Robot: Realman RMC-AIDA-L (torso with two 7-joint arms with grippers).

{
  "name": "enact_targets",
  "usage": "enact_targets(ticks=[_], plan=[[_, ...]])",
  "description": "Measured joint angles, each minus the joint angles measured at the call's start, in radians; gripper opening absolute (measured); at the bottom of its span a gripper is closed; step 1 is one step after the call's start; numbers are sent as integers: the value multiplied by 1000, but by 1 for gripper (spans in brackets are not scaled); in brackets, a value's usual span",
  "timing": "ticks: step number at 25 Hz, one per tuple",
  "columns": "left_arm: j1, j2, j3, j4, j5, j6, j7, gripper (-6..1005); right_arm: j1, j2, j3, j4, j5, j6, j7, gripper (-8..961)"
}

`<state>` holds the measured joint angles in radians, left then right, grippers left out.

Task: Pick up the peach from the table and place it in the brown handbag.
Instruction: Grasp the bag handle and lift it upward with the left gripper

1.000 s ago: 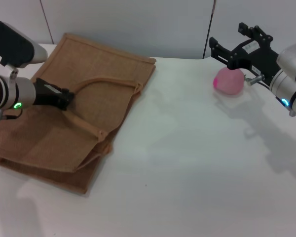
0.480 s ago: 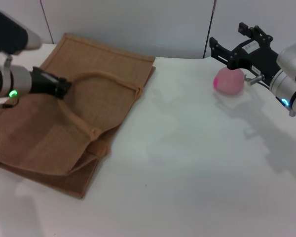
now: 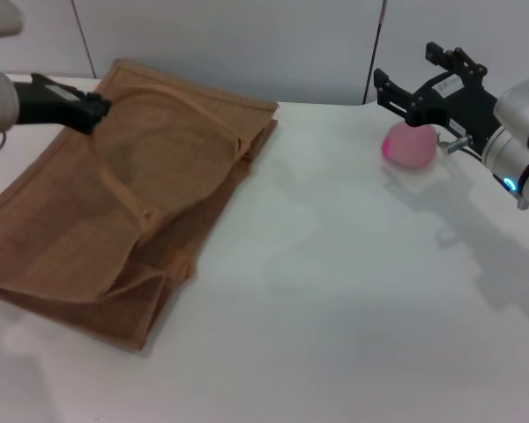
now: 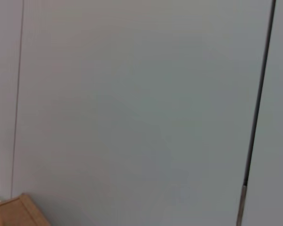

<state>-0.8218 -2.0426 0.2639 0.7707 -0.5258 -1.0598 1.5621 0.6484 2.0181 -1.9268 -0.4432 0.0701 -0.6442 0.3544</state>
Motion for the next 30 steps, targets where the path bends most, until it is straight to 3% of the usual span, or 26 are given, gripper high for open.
enact_targets(ticks=[8,14,23,30], plan=[[22,-2,7,237,-22,-196,-68,113,-3,-3,-28,-26,-15,62,-3,864],[48,-1,70,388,-26,-282,-140,112,-18,-4,-31,-81,-76,102,-1,866],[54,1,135,558,-43,-356,-213,110,-100,-7,-31,-355,-192,404,-1,868],[55,4,152,655,-51,-388,-240,109,-109,-9,-31,-385,-191,476,0,870]])
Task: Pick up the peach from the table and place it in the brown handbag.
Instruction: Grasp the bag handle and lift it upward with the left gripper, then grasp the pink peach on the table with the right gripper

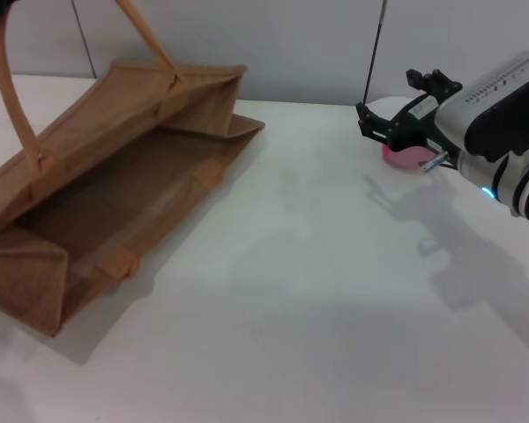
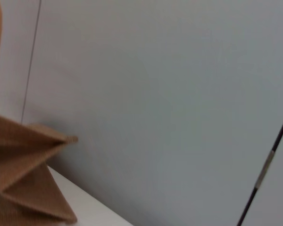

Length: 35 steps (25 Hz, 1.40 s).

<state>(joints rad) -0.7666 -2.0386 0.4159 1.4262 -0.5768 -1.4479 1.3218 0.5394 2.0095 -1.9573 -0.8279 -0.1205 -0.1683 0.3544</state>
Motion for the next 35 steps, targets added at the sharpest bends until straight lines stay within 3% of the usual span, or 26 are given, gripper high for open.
enact_targets(ticks=[15,29,35], plan=[[-17,-1,1,68,-14,-17,-13,110,0,-6,-2,36,68,127,1,870],[-24,-4,4,104,-52,-56,-33,108,147,-9,-6,229,125,57,52,869],[-20,-4,6,106,-52,-59,-35,108,158,-13,-16,277,124,17,97,870]])
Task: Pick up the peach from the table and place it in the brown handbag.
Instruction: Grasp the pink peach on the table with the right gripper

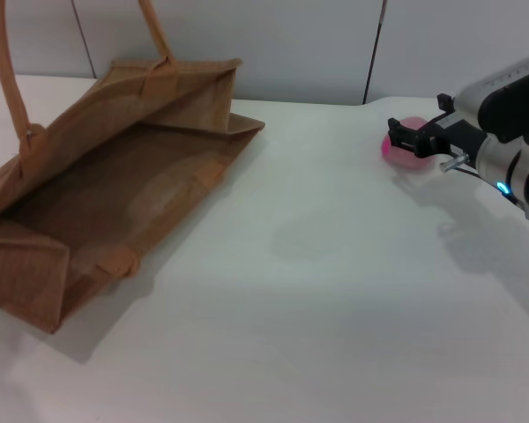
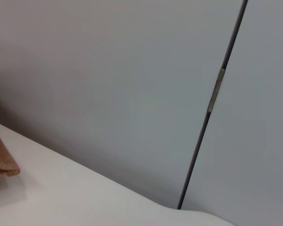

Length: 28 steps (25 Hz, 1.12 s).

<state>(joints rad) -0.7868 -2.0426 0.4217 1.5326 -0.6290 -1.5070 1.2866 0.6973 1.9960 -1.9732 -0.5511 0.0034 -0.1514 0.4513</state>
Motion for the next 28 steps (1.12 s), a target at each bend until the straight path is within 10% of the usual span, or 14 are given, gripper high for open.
enact_targets(ticks=[28], plan=[[3,-1,0,0,-67,-25,-2,108,45,2,-61,157,-6,-95,108,869]])
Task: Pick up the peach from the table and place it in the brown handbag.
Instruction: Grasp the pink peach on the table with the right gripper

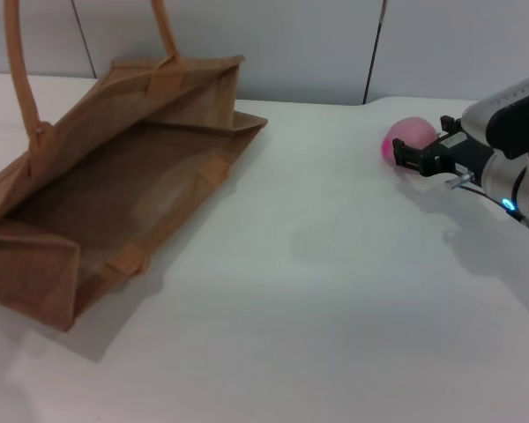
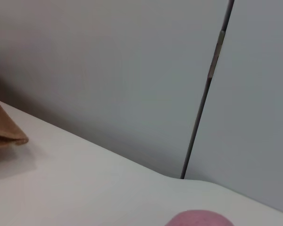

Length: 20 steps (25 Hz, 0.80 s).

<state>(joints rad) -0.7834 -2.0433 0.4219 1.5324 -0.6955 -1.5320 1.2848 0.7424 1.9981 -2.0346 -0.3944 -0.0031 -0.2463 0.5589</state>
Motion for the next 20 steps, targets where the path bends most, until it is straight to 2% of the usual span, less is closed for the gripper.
enact_targets(ticks=[20], plan=[[-8,-1,14,12,-13,-21,-2,109,11,8,-15,18,-3,-10,6,870]])
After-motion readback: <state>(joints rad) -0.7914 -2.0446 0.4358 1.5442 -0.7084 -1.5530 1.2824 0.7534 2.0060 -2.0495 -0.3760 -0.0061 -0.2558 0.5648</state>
